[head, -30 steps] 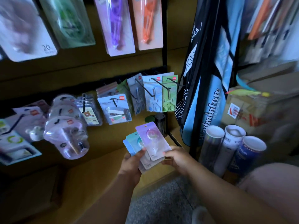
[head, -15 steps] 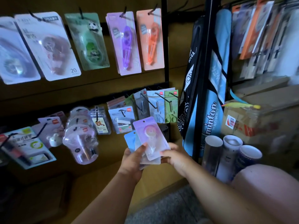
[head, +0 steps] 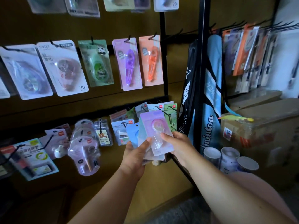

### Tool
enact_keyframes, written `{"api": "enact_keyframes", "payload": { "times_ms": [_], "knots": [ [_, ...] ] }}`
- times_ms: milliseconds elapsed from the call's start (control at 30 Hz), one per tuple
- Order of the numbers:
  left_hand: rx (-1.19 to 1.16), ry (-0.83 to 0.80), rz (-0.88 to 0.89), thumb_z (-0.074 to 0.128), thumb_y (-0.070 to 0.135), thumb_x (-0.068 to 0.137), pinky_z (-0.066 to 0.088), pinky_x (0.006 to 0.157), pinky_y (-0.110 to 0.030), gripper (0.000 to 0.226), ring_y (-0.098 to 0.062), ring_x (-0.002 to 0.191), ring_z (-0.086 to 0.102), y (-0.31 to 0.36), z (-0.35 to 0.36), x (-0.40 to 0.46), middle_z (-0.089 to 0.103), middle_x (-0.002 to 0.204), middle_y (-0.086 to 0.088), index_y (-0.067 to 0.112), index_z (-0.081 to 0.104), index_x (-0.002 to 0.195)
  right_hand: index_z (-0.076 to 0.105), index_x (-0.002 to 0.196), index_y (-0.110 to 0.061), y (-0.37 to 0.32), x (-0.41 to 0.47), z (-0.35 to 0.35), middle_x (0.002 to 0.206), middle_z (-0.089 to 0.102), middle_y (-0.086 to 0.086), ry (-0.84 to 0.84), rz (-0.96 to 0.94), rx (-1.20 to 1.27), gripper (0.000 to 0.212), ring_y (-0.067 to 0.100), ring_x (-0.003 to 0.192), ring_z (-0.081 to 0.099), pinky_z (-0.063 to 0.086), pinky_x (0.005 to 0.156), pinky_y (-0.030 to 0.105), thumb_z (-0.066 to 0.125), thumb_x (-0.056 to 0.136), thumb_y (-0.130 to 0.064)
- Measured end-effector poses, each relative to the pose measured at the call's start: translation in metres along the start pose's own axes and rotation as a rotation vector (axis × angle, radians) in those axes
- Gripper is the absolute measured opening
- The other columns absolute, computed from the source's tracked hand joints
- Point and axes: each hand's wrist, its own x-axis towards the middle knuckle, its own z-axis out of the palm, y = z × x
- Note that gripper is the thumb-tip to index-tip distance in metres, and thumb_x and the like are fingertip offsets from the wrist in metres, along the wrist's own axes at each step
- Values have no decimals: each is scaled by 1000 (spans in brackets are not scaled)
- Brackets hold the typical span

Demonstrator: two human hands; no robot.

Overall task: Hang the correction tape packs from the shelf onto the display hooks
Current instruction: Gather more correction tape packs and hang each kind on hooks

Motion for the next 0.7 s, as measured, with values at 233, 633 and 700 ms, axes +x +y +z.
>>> {"api": "enact_keyframes", "payload": {
  "times_ms": [233, 633, 700],
  "knots": [
    [-19, 32, 15, 77, 23, 80, 61, 67, -39, 67, -27, 93, 72, 37, 16, 13, 65, 126, -15, 13, 43, 136, 68, 83, -12, -48, 8, -10, 83, 71, 7, -16, -106, 59, 11, 21, 75, 67, 52, 72, 33, 75, 79, -19],
    [-70, 33, 88, 72, 17, 86, 59, 47, -34, 22, -17, 57, 73, 82, 50, 42, 76, 69, -1, 15, 54, 98, 73, 89, -13, -154, 53, -31, 79, 74, 2, 88, -341, 190, 12, 16, 72, 68, 53, 72, 32, 74, 77, -15],
    [-45, 36, 94, 73, 19, 85, 59, 57, -36, 21, -17, 57, 73, 86, 54, 44, 75, 65, 2, 16, 55, 96, 72, 91, -12, -175, 61, -35, 83, 73, 4, 113, -378, 202, 12, 19, 78, 68, 54, 77, 34, 73, 79, -14]
  ]
}}
